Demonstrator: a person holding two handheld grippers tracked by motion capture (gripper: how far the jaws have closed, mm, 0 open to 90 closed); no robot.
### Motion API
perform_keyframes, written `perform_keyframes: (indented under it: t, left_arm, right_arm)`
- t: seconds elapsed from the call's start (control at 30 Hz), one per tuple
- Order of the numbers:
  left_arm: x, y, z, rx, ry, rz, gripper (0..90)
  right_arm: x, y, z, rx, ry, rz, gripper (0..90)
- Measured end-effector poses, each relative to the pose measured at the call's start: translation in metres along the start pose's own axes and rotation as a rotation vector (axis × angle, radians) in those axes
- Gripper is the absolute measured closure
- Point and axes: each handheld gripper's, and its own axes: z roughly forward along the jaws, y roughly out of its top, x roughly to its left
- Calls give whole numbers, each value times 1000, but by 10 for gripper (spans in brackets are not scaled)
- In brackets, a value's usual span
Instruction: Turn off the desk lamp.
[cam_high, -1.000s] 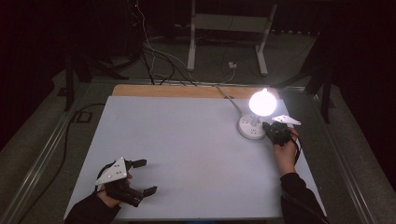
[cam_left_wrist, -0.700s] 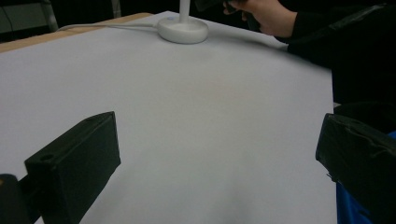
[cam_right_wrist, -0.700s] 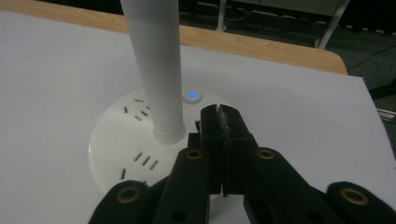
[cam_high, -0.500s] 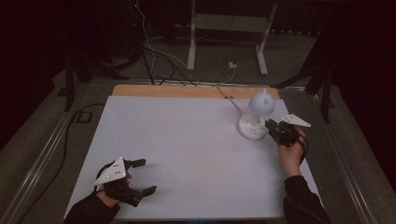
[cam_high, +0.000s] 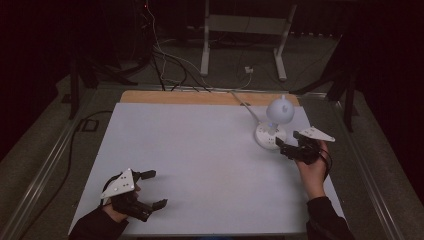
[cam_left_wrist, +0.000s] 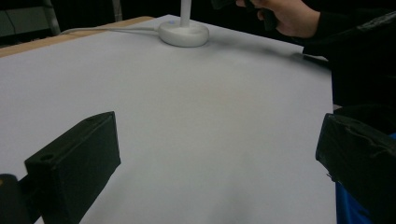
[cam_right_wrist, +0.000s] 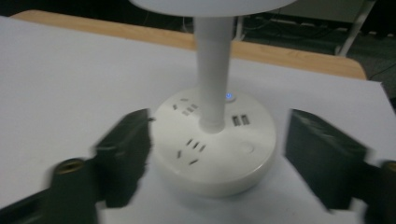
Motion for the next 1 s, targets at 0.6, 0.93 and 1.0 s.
perform_keyframes:
  t: [0.6,0.93,1.0]
  left_arm:
    - [0,0,0,-2,-1,-1,4]
    - [0,0,0,0,0,1,4]
    - [0,0,0,-3,-1,-1,4]
  right_arm:
    - [28,-26,-32,11,258,-47,0]
    - [45,-47,-43,71,354,-55,0]
    - [47,-50,-45,88,374,-54,0]
